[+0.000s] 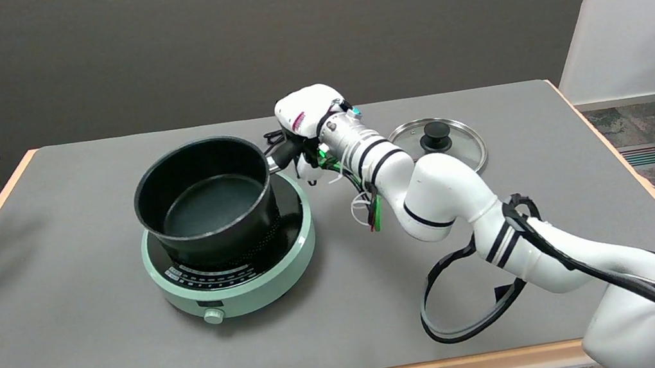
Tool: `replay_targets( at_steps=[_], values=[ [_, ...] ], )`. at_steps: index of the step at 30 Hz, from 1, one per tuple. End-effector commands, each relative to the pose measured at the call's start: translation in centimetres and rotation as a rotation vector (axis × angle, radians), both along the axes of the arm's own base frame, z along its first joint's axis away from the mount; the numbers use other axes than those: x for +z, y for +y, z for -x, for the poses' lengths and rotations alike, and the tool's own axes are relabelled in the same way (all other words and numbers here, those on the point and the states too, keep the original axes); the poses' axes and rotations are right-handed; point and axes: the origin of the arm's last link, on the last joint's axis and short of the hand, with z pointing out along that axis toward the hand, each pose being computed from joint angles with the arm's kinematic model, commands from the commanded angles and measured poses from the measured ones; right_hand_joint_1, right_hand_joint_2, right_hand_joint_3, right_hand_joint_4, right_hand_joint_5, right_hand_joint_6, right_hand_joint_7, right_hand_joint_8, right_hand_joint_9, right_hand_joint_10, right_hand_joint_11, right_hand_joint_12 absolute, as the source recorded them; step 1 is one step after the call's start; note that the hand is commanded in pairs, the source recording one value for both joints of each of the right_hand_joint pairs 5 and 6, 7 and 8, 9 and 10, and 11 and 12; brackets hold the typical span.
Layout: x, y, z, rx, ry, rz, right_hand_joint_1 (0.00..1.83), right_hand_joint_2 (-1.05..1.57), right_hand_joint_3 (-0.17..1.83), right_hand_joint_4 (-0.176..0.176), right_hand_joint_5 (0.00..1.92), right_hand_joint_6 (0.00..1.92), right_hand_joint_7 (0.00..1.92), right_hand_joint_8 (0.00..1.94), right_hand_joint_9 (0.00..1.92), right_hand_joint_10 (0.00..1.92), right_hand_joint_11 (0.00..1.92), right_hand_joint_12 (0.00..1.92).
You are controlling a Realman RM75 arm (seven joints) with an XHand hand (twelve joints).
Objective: Place the soup pot onto the induction stove.
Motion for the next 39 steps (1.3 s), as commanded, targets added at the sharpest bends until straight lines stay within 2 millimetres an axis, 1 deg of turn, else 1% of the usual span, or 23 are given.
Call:
replay_targets(
  at_steps=[1, 9, 14, 16, 18, 19, 20, 21, 22, 23, 24, 26, 27, 28, 30, 32, 33, 34, 35, 36, 38, 39],
  values=[
    [-0.2, 0.6, 0.5, -0.014, -0.015, -0.008, 1.22, 0.44, 1.56, -0.106, 1.53, 1.53, 1.53, 1.53, 1.53, 1.53, 1.53, 1.53],
    [-0.1, 0.7, 0.5, -0.012, -0.013, -0.008, 1.22, 0.42, 1.57, -0.105, 1.51, 1.51, 1.51, 1.51, 1.51, 1.51, 1.51, 1.51],
    [0.2, 1.1, -0.1, 0.006, -0.006, -0.005, 1.22, 0.43, 1.56, -0.105, 1.51, 1.51, 1.51, 1.51, 1.51, 1.51, 1.51, 1.51],
    [0.4, 1.3, -0.2, 0.014, 0.005, -0.004, 1.21, 0.48, 1.52, -0.101, 1.5, 1.5, 1.5, 1.5, 1.5, 1.5, 1.5, 1.5],
    [0.7, 1.7, -0.4, 0.022, 0.007, 0.001, 1.19, 0.49, 1.53, -0.093, 1.46, 1.46, 1.46, 1.46, 1.46, 1.46, 1.46, 1.46],
    [0.9, 1.8, -0.6, 0.03, 0.007, 0.007, 1.17, 0.43, 1.61, -0.085, 1.41, 1.41, 1.41, 1.41, 1.41, 1.41, 1.41, 1.41],
    [1.2, 2.1, -0.8, 0.037, 0.007, 0.011, 1.17, 0.3, 1.77, -0.074, 1.36, 1.36, 1.36, 1.36, 1.36, 1.36, 1.36, 1.36],
    [1.3, 2.2, -0.9, 0.041, 0.009, 0.012, 1.16, 0.22, 1.83, -0.069, 1.34, 1.34, 1.34, 1.34, 1.34, 1.34, 1.34, 1.34],
    [1.4, 2.4, -1.0, 0.047, 0.014, 0.014, 1.16, 0.12, 1.83, -0.062, 1.32, 1.32, 1.32, 1.32, 1.32, 1.32, 1.32, 1.32],
    [1.7, 2.6, -1.2, 0.054, 0.019, 0.016, 1.16, -0.08, 1.83, -0.034, 1.24, 1.24, 1.24, 1.24, 1.24, 1.24, 1.24, 1.24],
    [1.7, 2.8, -1.3, 0.058, 0.021, 0.015, 1.16, -0.19, 1.83, -0.017, 1.19, 1.19, 1.19, 1.19, 1.19, 1.19, 1.19, 1.19],
    [2.2, 3.2, -1.5, 0.066, 0.025, 0.021, 1.17, -0.42, 1.83, 0.002, 1.08, 1.08, 1.08, 1.08, 1.08, 1.08, 1.08, 1.08],
    [2.4, 3.4, -1.5, 0.066, 0.026, 0.025, 1.2, -0.65, 1.83, -0.01, 0.89, 0.89, 0.89, 0.89, 0.89, 0.89, 0.89, 0.89],
    [2.6, 3.6, -1.5, 0.066, 0.025, 0.031, 1.21, -0.76, 1.83, -0.022, 0.8, 0.8, 0.8, 0.8, 0.8, 0.8, 0.8, 0.8],
    [2.9, 3.9, -1.4, 0.066, 0.026, 0.036, 1.25, -1.01, 1.83, -0.057, 0.53, 0.53, 0.53, 0.53, 0.53, 0.53, 0.53, 0.53],
    [3.3, 4.2, -1.1, 0.06, 0.023, 0.043, 1.29, -1.05, 1.83, -0.095, 0.24, 0.24, 0.24, 0.24, 0.24, 0.24, 0.24, 0.24],
    [3.6, 4.4, -1.0, 0.058, 0.02, 0.05, 1.32, -1.05, 1.83, -0.127, 0.16, 0.16, 0.16, 0.16, 0.16, 0.16, 0.16, 0.16],
    [4.0, 4.7, -0.9, 0.057, 0.014, 0.06, 1.36, -1.05, 1.83, -0.159, 0.13, 0.13, 0.13, 0.13, 0.13, 0.13, 0.13, 0.13],
    [4.2, 4.9, -0.9, 0.059, 0.014, 0.067, 1.38, -1.04, 1.74, -0.175, 0.14, 0.14, 0.14, 0.14, 0.14, 0.14, 0.14, 0.14],
    [4.7, 5.2, -0.9, 0.065, 0.016, 0.081, 1.38, -1.04, 1.6, -0.176, 0.17, 0.17, 0.17, 0.17, 0.17, 0.17, 0.17, 0.17],
    [5.5, 5.8, -1.3, 0.088, 0.022, 0.1, 1.41, -1.05, 1.38, -0.176, 0.19, 0.19, 0.19, 0.19, 0.19, 0.19, 0.19, 0.19],
    [5.9, 6.0, -1.8, 0.11, 0.028, 0.112, 1.41, -1.05, 1.36, -0.176, 0.18, 0.18, 0.18, 0.18, 0.18, 0.18, 0.18, 0.18]
  ],
)
